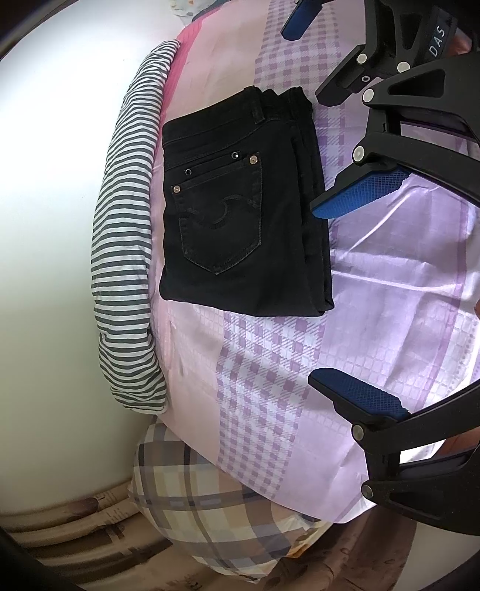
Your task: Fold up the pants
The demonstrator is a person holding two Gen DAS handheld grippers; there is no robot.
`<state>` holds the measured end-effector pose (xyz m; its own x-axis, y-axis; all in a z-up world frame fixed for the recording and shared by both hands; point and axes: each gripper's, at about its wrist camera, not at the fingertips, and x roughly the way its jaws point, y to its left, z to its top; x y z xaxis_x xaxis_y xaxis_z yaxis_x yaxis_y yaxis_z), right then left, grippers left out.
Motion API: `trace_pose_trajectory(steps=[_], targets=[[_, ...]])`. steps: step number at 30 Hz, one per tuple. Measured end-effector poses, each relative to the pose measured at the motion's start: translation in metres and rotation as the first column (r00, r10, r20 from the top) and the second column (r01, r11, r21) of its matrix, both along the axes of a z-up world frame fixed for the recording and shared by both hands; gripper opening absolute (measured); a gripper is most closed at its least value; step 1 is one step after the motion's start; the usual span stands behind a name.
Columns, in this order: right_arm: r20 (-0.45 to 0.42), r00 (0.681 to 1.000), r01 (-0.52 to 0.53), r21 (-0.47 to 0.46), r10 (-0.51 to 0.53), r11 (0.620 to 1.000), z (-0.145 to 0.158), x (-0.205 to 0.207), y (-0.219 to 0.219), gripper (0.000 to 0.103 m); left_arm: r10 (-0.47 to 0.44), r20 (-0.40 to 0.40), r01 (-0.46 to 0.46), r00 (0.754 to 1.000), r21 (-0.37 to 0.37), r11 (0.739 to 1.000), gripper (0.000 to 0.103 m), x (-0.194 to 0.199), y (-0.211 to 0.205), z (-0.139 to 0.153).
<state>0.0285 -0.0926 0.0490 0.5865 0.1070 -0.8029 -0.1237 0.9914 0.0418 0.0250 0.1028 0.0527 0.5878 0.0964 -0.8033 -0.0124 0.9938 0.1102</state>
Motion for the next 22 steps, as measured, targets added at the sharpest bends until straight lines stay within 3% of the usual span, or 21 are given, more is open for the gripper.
trace_pose_trajectory(steps=[10, 22], targets=[[-0.013, 1.000, -0.003, 0.007, 0.003, 1.000, -0.0033, 0.0018, 0.0001, 0.102, -0.007, 0.003, 0.007, 1.000, 0.020, 1.000, 0.083, 0.0042, -0.0020, -0.0027], [-0.020, 1.000, 0.001, 0.010, -0.001, 1.000, -0.0042, 0.0027, -0.0019, 0.102, -0.018, -0.003, 0.018, 1.000, -0.013, 1.000, 0.083, 0.0092, 0.0015, -0.0032]])
